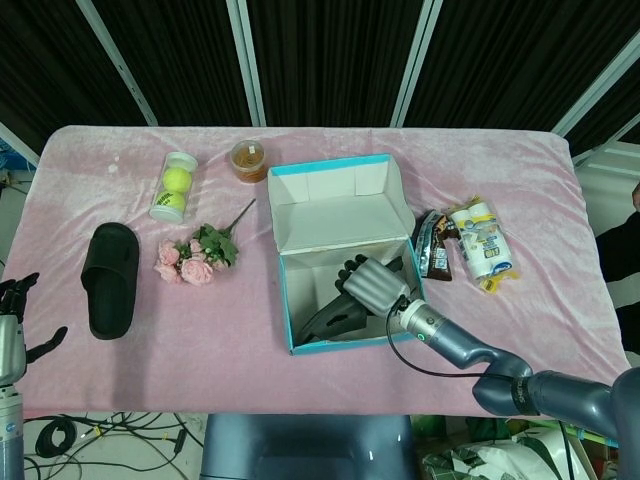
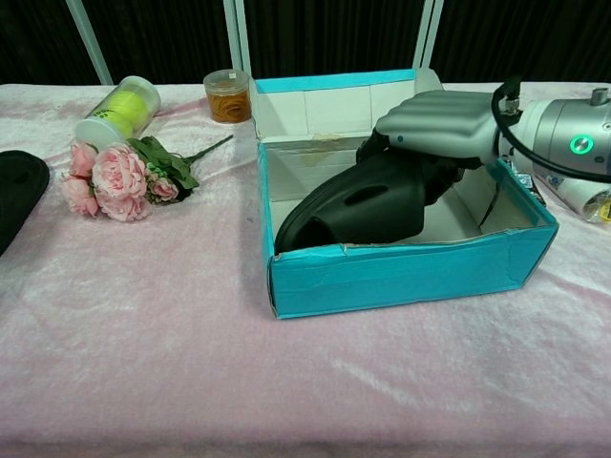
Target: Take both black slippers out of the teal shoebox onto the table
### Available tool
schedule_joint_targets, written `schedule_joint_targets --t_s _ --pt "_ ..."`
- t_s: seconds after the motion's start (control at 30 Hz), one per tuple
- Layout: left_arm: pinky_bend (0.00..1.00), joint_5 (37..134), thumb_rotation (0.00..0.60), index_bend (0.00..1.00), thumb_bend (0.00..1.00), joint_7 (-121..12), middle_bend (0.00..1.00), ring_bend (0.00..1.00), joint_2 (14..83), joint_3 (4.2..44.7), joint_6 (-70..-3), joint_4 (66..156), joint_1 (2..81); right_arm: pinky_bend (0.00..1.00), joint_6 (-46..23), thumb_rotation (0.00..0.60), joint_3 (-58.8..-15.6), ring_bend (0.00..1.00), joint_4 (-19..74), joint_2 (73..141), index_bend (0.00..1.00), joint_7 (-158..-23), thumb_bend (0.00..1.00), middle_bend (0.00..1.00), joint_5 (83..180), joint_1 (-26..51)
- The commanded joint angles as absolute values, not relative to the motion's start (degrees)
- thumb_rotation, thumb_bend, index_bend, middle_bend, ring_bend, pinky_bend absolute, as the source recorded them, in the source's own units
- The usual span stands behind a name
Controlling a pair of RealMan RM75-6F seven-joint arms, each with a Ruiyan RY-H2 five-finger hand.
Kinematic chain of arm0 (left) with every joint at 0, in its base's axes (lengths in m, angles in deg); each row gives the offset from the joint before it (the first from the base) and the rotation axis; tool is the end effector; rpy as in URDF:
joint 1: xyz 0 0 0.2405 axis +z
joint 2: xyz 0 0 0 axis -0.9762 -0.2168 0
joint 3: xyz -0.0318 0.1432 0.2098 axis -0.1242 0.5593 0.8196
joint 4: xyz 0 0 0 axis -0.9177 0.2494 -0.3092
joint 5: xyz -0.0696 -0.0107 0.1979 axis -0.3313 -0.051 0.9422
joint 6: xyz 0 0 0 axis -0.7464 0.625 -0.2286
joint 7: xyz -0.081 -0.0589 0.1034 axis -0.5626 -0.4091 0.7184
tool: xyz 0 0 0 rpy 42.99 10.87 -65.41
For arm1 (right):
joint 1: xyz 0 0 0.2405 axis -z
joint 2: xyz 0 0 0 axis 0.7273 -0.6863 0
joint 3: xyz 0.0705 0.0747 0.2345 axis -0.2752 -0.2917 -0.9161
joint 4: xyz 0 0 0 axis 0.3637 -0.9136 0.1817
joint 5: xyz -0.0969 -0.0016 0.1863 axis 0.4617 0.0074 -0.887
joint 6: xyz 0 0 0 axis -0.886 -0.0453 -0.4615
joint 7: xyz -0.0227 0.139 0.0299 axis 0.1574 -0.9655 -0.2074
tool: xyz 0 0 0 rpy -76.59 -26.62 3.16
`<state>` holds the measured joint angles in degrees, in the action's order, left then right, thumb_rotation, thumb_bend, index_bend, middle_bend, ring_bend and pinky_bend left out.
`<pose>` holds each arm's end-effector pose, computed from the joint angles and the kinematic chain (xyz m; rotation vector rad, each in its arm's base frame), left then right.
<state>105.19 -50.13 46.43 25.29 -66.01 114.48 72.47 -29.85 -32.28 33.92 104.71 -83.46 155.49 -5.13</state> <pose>-0.3318 0.1946 0.1219 -1.1672 -0.7371 -0.9226 -0.1155 -0.3585 -0.0023 2.2874 -0.5696 0.9040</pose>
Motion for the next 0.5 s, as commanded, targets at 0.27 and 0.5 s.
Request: schedule_joint_targets --t_s 0.27,0.5 --pt "0.19 105.27 0.6 0.17 0.0 -50.09 0.26 0.16 46.03 24.9 -64.97 115.34 72.16 0.31 -20.24 0.6 -34.63 0.29 37.39 99.28 0.63 -93.21 0.47 0.4 157.74 -1.93" --pt "0.19 105.93 0.6 0.17 0.0 -49.18 0.26 0.16 45.78 24.56 -64.99 116.26 71.75 0.31 -13.53 0.6 -35.95 0.29 39.73 92.44 0.63 -95.41 0.47 0.4 156.5 2.46"
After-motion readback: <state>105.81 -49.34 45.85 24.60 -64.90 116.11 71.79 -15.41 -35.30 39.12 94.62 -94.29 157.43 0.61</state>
